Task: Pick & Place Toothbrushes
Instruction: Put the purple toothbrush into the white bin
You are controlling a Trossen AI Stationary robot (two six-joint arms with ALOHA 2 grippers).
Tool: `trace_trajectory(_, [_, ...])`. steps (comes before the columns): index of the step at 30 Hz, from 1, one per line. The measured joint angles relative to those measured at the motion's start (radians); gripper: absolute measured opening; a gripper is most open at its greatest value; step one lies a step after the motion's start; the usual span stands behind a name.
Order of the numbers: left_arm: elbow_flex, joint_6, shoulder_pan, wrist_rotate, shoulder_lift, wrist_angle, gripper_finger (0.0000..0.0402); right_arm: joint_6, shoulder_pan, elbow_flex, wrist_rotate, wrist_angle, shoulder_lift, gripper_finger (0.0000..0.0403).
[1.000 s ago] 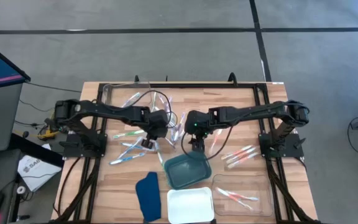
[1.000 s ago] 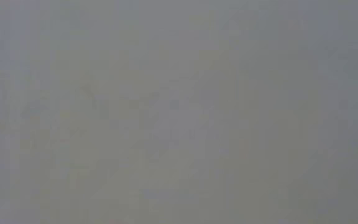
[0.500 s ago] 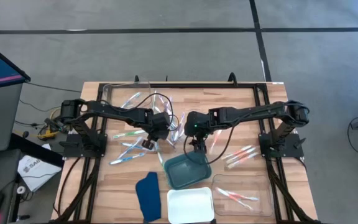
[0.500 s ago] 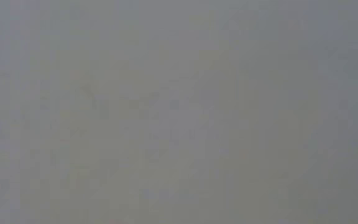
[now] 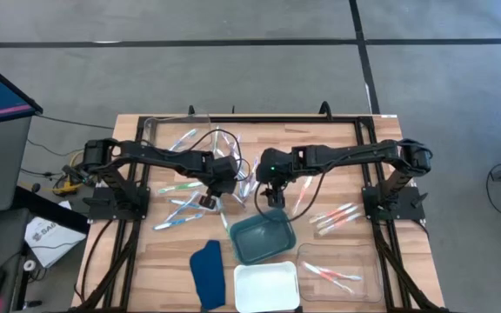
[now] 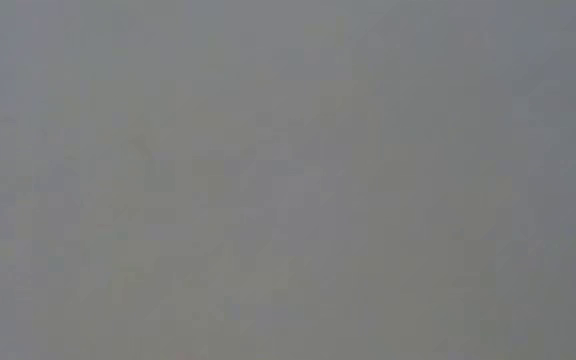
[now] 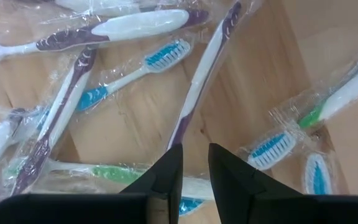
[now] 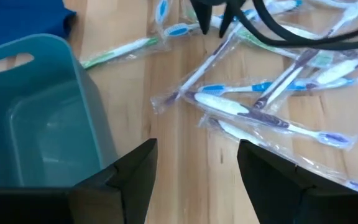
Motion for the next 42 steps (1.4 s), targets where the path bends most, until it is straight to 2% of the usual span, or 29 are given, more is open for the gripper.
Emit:
trace_trajectory(9, [0.0, -0.069, 0.0, 0.0, -0.086, 0.009, 0.0072, -0.019, 0.011, 0.0, -0.001, 0.068, 0.0, 0.0216])
trace_trajectory(17, [0.0, -0.07, -0.002, 0.0, -0.17, 0.01, 0.0072, -0.042, 0.016, 0.0, -0.002, 0.072, 0.0, 0.0216])
trace_trajectory(26, [0.0, -0.079, -0.002, 0.001, -0.171, 0.027, 0.0072, -0.042, 0.016, 0.0, -0.002, 0.061, 0.0, 0.0216])
trace_trajectory(30, [0.0, -0.096, -0.002, 0.045, -0.158, 0.03, 0.0072, -0.042, 0.016, 0.0, -0.003, 0.061, 0.0, 0.0216])
trace_trajectory(36, [-0.062, 0.006, -0.006, 0.059, -0.158, 0.053, 0.0072, -0.042, 0.016, 0.0, -0.003, 0.057, 0.0, 0.0216])
trace_trajectory(42, [-0.109, 0.008, -0.006, 0.053, -0.158, 0.145, 0.0074, -0.052, 0.016, 0.0, -0.003, 0.061, 0.0, 0.0216])
